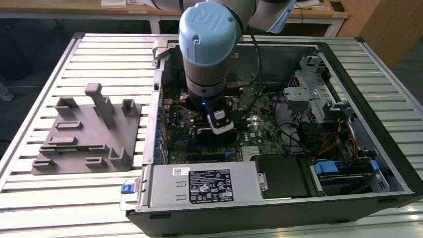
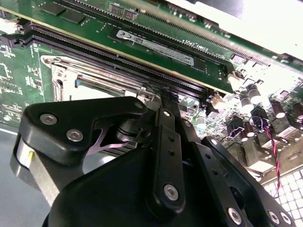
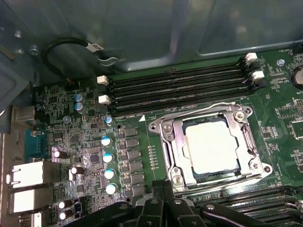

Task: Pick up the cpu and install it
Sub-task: 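Install the second cpu locking lever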

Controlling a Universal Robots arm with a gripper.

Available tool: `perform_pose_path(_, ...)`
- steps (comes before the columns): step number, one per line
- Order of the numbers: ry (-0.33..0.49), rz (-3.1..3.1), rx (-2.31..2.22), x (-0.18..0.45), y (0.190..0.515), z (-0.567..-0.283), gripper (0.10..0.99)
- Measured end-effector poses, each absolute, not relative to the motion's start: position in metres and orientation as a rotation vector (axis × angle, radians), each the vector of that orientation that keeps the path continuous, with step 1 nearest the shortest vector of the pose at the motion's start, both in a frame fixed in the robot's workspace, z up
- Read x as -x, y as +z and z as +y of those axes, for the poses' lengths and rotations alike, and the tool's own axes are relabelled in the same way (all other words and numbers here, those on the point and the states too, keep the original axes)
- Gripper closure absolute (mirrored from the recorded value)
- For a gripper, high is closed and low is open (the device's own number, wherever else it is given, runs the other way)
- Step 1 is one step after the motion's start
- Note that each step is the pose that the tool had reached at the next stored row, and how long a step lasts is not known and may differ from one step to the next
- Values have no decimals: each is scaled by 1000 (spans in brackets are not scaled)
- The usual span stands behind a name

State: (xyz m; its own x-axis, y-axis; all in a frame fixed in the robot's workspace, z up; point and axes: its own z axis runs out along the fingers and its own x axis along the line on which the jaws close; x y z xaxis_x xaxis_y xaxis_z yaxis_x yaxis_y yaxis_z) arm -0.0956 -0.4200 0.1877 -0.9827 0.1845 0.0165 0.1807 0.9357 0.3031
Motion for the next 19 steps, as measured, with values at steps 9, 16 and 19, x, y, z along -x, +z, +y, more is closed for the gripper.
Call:
perform_pose_path(9, 475, 3079, -290, 96, 192, -420, 980)
perform_pose_path(16, 475, 3079, -291, 96, 191, -418, 980)
perform_pose_path(19, 475, 3079, -290, 96, 189, -416, 980)
